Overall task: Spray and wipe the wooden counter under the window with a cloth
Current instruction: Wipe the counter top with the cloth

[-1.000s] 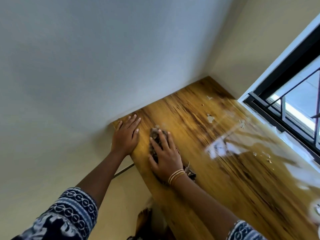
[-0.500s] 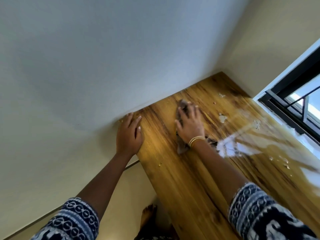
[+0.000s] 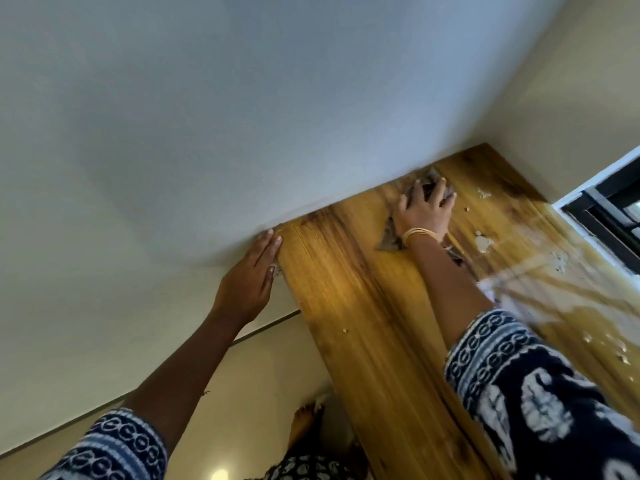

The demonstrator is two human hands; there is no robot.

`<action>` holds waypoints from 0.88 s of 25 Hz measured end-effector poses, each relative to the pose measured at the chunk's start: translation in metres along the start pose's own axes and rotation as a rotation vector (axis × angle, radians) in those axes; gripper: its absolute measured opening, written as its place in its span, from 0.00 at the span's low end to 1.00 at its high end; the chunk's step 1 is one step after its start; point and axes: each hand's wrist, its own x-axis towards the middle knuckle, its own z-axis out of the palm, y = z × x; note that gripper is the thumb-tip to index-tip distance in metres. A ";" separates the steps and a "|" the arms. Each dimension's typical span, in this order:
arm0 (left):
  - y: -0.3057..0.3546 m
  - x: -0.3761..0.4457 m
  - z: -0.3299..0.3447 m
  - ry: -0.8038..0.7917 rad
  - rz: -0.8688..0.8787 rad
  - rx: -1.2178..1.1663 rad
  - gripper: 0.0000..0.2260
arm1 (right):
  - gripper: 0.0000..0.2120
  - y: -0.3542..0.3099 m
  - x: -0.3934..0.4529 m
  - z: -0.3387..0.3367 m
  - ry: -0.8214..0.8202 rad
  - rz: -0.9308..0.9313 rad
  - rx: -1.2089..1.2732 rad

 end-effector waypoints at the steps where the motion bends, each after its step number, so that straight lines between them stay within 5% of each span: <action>1: -0.002 -0.001 0.000 0.006 -0.004 -0.013 0.24 | 0.29 -0.023 -0.017 0.010 0.025 -0.064 -0.056; 3: -0.004 -0.004 0.001 0.008 -0.010 -0.023 0.26 | 0.33 -0.071 -0.071 0.034 0.050 -0.340 -0.082; 6: -0.003 -0.008 0.003 0.005 -0.100 -0.007 0.29 | 0.31 -0.104 -0.144 0.057 -0.126 -0.732 -0.007; 9: -0.005 -0.013 0.000 -0.015 -0.125 0.037 0.28 | 0.26 -0.084 -0.115 0.044 -0.184 -1.109 -0.069; 11: -0.008 -0.015 -0.003 -0.013 -0.081 0.073 0.25 | 0.25 -0.055 -0.068 0.028 -0.113 -1.018 -0.092; 15: -0.010 -0.019 -0.011 0.004 -0.018 0.089 0.20 | 0.25 0.003 -0.005 0.011 0.038 -0.271 0.024; 17: -0.007 -0.019 -0.015 0.006 -0.001 0.083 0.20 | 0.28 -0.010 -0.017 0.007 -0.001 -0.092 0.008; 22: 0.002 -0.009 -0.020 0.019 0.047 0.035 0.22 | 0.29 -0.022 -0.154 0.038 -0.140 -0.967 -0.080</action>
